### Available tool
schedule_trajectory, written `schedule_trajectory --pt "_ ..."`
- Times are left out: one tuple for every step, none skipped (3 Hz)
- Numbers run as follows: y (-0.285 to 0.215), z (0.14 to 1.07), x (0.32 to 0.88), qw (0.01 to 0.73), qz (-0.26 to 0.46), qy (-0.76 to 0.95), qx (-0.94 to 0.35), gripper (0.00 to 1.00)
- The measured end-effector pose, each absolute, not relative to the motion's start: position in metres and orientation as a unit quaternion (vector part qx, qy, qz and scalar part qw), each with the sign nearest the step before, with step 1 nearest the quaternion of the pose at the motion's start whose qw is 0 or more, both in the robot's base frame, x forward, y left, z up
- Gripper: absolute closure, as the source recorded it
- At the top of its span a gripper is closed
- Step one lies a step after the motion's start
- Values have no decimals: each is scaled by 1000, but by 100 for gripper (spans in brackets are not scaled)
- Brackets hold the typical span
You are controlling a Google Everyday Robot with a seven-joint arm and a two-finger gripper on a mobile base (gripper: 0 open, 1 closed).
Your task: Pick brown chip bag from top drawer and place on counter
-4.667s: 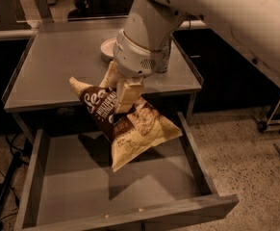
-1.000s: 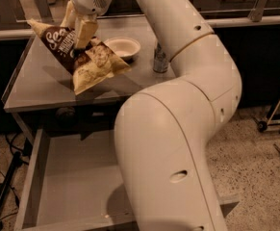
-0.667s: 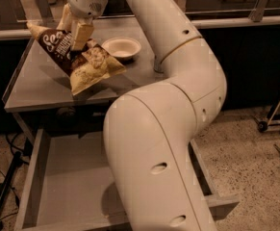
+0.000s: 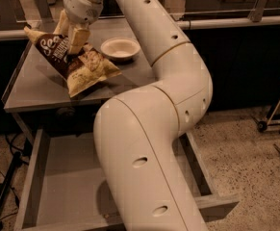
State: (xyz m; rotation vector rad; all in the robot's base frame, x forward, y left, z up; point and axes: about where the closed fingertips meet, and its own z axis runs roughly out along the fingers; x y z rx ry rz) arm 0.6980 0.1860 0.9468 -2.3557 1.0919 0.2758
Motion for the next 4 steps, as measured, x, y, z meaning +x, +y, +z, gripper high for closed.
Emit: schedule_trajectory --pt "195 937 701 259 109 397 -873 100" --pt "206 924 700 256 125 392 -875 100" --pt "216 913 699 252 141 384 -877 100" --pt "216 913 699 253 141 384 -877 81"
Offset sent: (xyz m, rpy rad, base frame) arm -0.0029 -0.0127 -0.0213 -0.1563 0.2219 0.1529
